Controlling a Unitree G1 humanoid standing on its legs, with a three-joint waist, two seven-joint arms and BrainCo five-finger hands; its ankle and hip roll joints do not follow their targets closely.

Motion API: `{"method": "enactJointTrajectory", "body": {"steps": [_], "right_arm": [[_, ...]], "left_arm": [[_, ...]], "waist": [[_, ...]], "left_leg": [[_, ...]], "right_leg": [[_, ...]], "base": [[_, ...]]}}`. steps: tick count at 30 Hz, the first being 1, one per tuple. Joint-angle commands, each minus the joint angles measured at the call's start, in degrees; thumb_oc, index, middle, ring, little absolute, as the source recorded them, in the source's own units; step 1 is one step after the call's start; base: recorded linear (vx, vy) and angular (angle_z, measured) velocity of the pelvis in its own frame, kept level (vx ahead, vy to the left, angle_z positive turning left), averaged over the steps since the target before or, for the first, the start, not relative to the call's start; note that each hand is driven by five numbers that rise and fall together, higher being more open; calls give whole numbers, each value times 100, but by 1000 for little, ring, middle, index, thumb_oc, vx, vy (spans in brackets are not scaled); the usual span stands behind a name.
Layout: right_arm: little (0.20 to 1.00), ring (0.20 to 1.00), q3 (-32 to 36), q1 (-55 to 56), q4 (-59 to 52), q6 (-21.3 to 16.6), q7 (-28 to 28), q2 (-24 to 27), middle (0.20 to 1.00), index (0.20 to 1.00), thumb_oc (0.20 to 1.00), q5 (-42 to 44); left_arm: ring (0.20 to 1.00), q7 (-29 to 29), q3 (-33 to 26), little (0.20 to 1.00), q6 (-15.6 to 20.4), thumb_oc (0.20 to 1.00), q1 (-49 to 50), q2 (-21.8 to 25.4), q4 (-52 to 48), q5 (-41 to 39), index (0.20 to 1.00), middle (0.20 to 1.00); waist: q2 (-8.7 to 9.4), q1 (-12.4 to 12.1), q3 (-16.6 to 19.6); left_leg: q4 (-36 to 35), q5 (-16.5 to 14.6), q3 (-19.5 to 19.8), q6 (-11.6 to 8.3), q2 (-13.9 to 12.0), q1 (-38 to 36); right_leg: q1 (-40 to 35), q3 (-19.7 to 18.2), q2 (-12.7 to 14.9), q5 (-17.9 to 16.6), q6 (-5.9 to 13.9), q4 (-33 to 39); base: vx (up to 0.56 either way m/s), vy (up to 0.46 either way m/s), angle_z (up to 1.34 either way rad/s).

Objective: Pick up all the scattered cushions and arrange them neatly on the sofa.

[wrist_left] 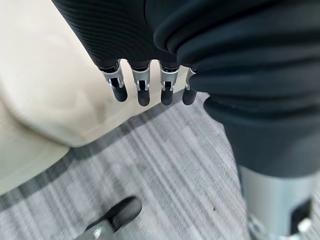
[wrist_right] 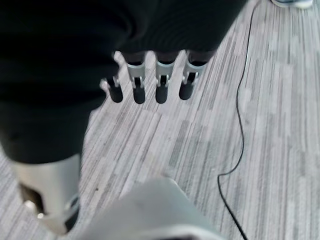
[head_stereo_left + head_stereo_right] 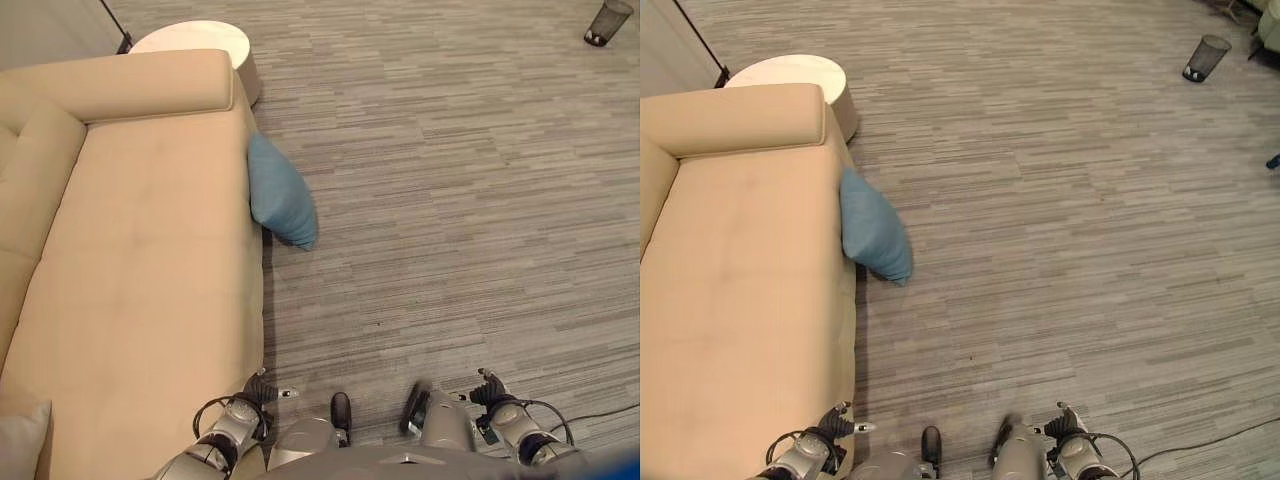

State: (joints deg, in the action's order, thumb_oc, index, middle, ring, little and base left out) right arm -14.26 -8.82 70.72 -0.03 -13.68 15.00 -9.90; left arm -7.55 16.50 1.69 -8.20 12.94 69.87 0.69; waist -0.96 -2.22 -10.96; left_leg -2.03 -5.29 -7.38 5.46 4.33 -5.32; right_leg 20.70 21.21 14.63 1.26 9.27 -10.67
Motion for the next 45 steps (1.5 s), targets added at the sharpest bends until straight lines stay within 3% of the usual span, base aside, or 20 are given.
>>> {"method": "enactJointTrajectory", "body": {"steps": [1, 3, 6, 10, 12, 13, 15, 16, 19, 21, 25, 28, 30, 31, 32, 35, 37, 38, 40, 45], "right_arm": [[1000, 1000, -22, 116, 109, 16, -68, 391, 1000, 1000, 1000, -80], [1000, 1000, 6, 181, 153, -5, -87, 364, 1000, 1000, 1000, -39], [1000, 1000, 39, 175, 190, -53, -151, 342, 1000, 1000, 1000, 148], [1000, 1000, 59, 152, 248, -38, -181, 419, 1000, 1000, 1000, 247], [1000, 1000, 91, 159, 256, -40, -200, 439, 1000, 1000, 1000, 282], [1000, 1000, 102, 222, 263, -53, -236, 440, 1000, 1000, 1000, 293], [1000, 1000, 80, 283, 283, -52, -276, 447, 1000, 1000, 1000, 263], [1000, 1000, 42, 308, 303, -46, -303, 423, 1000, 1000, 1000, 243], [1000, 1000, 33, 330, 314, -29, -318, 399, 1000, 1000, 1000, 234], [1000, 1000, -65, 404, 331, 19, -264, 276, 1000, 1000, 1000, 82], [1000, 1000, -108, 420, 326, 40, -195, 196, 1000, 1000, 1000, -30], [1000, 1000, -110, 365, 269, 48, -126, 209, 1000, 1000, 1000, -129], [1000, 1000, -100, 280, 193, 34, -109, 217, 1000, 1000, 1000, -105], [1000, 1000, -114, 257, 160, 26, -117, 217, 1000, 1000, 1000, -113], [1000, 1000, -133, 223, 139, 1, -131, 202, 1000, 1000, 1000, -116], [1000, 1000, -156, 178, 110, -4, -112, 205, 1000, 1000, 1000, -109], [1000, 1000, -167, 156, 92, 5, -94, 222, 1000, 1000, 1000, -79], [1000, 1000, -156, 162, 100, 11, -66, 234, 1000, 1000, 1000, -53], [1000, 1000, -170, 180, 108, 11, -58, 243, 1000, 1000, 1000, -67], [1000, 1000, -181, 249, 177, -34, -19, 193, 1000, 1000, 1000, -6]], "left_arm": [[1000, -59, -129, 1000, 125, 1000, 56, -79, -26, 119, 1000, 1000], [1000, -44, -129, 1000, 141, 1000, 99, -139, -19, 58, 1000, 1000], [1000, -8, -46, 1000, 117, 1000, 81, -224, -71, 43, 1000, 1000], [1000, -15, 8, 1000, 88, 1000, 54, -269, -58, 9, 1000, 1000], [1000, -18, 29, 1000, 91, 1000, 57, -280, -47, 20, 1000, 1000], [1000, -20, 65, 1000, 90, 1000, 72, -298, -54, 57, 1000, 1000], [1000, -31, 69, 1000, 105, 1000, 93, -307, -54, 80, 1000, 1000], [1000, -34, 66, 1000, 119, 1000, 108, -316, -64, 84, 1000, 1000], [1000, -35, 46, 1000, 126, 1000, 143, -314, -56, 63, 1000, 1000], [1000, -59, -154, 1000, 80, 1000, 335, -285, 5, 6, 1000, 1000], [1000, -61, -236, 1000, 76, 1000, 411, -222, 6, -31, 1000, 1000], [1000, -63, -250, 1000, 77, 1000, 374, -164, -110, -56, 1000, 1000], [1000, -93, -204, 1000, 85, 1000, 303, -109, -136, -60, 1000, 1000], [1000, -112, -195, 1000, 94, 1000, 288, -99, -138, -84, 1000, 1000], [1000, -117, -178, 1000, 120, 1000, 268, -117, -159, -108, 1000, 1000], [1000, -86, -131, 1000, 127, 1000, 221, -126, -140, -61, 1000, 1000], [1000, -73, -100, 1000, 128, 1000, 195, -118, -92, -9, 1000, 1000], [1000, -59, -84, 1000, 128, 1000, 176, -134, -2, 56, 1000, 1000], [1000, -43, -74, 1000, 142, 1000, 187, -151, 77, 93, 1000, 1000], [1000, 0, -86, 1000, 140, 1000, 282, -238, 206, 139, 1000, 1000]], "waist": [[127, -62, 45], [122, -40, 128], [182, -115, 35], [282, -223, -91], [300, -248, -98], [283, -293, -89], [220, -314, -12], [128, -399, 20], [86, -482, 21], [190, -620, 172], [394, -818, 274], [324, -707, 178], [175, -585, 85], [118, -540, 52], [61, -512, 54], [33, -436, 27], [74, -350, 21], [82, -231, -26], [99, -144, -41], [173, -95, 110]], "left_leg": [[483, -428, 524, -462, -202, 151], [703, -486, 504, -602, -289, 122], [2300, -151, 376, -890, -584, 778], [3191, 229, 209, -908, -788, 1438], [3039, 127, 117, -865, -760, 1567], [2546, -24, 11, -803, -670, 1680], [1707, 303, -39, -770, -566, 1842], [1006, 736, 3, -821, -504, 1934], [604, 1071, -36, -883, -474, 2005], [659, 951, -31, -717, -421, 1940], [895, 564, -32, -485, -254, 1763], [865, 378, 51, -295, -164, 1489], [783, 315, 150, -225, -190, 1269], [720, 274, 175, -214, -190, 1122], [586, 231, 251, -236, -185, 933], [496, 180, 371, -277, -164, 762], [471, 98, 511, -315, -95, 617], [481, -26, 741, -367, -59, 443], [552, -153, 937, -391, -26, 329], [870, -397, 1217, -612, -87, 234]], "right_leg": [[-799, -241, -345, -504, 74, 348], [-971, -153, -390, -512, -17, 495], [-1523, -18, -561, -335, -275, 822], [-1963, 77, -687, -94, -504, 1095], [-2061, 47, -722, -64, -488, 1162], [-2218, -18, -793, -6, -438, 1261], [-2313, -36, -928, 60, -380, 1336], [-2489, -151, -1114, 163, -365, 1404], [-2672, -239, -1248, 300, -357, 1412], [-2879, -380, -1306, 556, -349, 1232], [-2800, -436, -1049, 591, -149, 402], [-2047, -461, -726, -78, 289, -1122], [-1548, -512, -690, -274, 314, -1946], [-1420, -413, -590, -249, 273, -1987], [-1338, -173, -413, -96, 115, -1563], [-1288, -94, -420, 49, -15, -1022], [-1158, -342, -493, -76, -28, -322], [-974, -903, -583, -273, 49, 162], [-811, -1309, -677, -431, 75, 315], [-1219, -1216, -704, -385, -77, 605]], "base": [[319, -186, 36], [352, -219, 69], [184, -297, 68], [151, -200, -1], [202, -77, -22], [251, -33, -15], [354, -20, -13], [363, -3, -4], [240, 6, -11], [475, 61, -73], [289, 96, -36], [158, 147, -5], [141, 98, 36], [298, 19, 58], [329, -34, 53], [224, -72, 30], [269, -146, 79], [368, -223, 63], [321, -197, 60], [236, -216, 94]]}}
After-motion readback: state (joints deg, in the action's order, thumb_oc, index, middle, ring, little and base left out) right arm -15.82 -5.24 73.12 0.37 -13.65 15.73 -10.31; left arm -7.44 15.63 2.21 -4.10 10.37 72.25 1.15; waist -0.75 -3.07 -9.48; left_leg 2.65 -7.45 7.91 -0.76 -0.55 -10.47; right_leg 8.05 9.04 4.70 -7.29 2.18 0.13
